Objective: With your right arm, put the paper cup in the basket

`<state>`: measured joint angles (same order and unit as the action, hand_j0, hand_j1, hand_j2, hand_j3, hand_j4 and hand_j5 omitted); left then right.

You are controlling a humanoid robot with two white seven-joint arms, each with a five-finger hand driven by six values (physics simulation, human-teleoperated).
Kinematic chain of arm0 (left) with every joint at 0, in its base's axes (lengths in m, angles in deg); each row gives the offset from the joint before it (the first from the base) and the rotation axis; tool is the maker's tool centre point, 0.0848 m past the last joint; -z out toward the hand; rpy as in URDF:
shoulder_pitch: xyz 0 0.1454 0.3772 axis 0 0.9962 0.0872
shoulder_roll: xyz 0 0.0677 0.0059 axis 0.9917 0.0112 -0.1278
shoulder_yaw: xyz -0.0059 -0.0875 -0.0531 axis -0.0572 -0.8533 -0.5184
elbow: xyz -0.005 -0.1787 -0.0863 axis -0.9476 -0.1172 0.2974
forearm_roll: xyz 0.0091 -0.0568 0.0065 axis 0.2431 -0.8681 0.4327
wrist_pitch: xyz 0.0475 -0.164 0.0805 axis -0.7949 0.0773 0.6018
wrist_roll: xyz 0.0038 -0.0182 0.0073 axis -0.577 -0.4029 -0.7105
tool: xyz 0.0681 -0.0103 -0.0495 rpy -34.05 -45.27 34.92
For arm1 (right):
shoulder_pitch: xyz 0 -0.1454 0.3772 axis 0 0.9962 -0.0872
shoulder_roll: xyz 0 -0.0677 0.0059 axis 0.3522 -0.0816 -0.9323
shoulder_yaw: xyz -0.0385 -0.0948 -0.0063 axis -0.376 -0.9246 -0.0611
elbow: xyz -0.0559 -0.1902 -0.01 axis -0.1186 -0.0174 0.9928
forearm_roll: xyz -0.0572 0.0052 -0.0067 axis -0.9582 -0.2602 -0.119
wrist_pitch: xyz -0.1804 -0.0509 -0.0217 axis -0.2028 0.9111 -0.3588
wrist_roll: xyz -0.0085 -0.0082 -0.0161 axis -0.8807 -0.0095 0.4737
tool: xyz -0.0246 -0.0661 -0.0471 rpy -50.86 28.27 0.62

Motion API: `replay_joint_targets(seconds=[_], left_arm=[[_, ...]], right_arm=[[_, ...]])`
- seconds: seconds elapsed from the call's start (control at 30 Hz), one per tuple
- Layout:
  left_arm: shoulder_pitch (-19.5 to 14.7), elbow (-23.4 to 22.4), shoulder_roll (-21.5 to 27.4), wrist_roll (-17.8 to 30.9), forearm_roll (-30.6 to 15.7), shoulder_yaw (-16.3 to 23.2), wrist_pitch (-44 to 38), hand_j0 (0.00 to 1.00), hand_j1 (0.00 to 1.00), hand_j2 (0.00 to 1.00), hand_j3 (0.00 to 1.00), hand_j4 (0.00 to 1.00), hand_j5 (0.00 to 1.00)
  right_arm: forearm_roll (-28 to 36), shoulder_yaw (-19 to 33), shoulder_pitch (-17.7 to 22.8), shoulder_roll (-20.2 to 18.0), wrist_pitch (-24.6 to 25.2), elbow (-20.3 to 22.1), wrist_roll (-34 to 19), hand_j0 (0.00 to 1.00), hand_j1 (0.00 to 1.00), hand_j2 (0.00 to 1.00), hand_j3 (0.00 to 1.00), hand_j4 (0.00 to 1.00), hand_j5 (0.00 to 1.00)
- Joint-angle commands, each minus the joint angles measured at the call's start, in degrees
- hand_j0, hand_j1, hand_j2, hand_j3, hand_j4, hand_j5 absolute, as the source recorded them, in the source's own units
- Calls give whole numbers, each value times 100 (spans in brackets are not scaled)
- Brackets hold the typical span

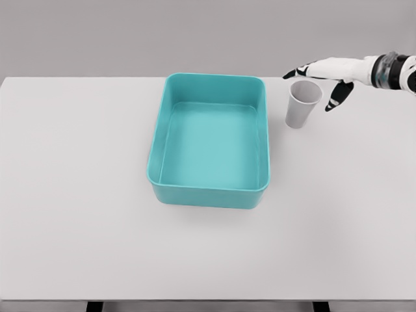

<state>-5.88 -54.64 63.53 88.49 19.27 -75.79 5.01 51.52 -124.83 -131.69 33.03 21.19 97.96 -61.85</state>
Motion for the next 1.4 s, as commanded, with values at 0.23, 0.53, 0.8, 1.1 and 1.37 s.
replay_joint_targets(seconds=[0.23, 0.53, 0.8, 1.1, 1.37], left_arm=[[0, -1, 0, 1, 0, -8, 0, 100, 100, 100, 100, 100, 100], [0, -1, 0, 1, 0, 0, 0, 100, 100, 100, 100, 100, 100], [0, -1, 0, 1, 0, 0, 0, 100, 100, 100, 100, 100, 100], [0, -1, 0, 1, 0, 0, 0, 100, 100, 100, 100, 100, 100], [0, -1, 0, 1, 0, 0, 0, 100, 100, 100, 100, 100, 100]], right_arm=[[10, -90, -9, 129, -47, -182, 2, 100, 100, 100, 100, 100, 100], [-61, -125, -97, 129, -117, -182, 2, 100, 100, 100, 100, 100, 100], [-131, -186, -167, 287, -258, -481, 2, 100, 100, 100, 100, 100, 100], [-157, -213, -246, 331, -311, -604, 2, 100, 100, 100, 100, 100, 100], [-157, -274, -264, 428, -319, -709, 2, 100, 100, 100, 100, 100, 100]])
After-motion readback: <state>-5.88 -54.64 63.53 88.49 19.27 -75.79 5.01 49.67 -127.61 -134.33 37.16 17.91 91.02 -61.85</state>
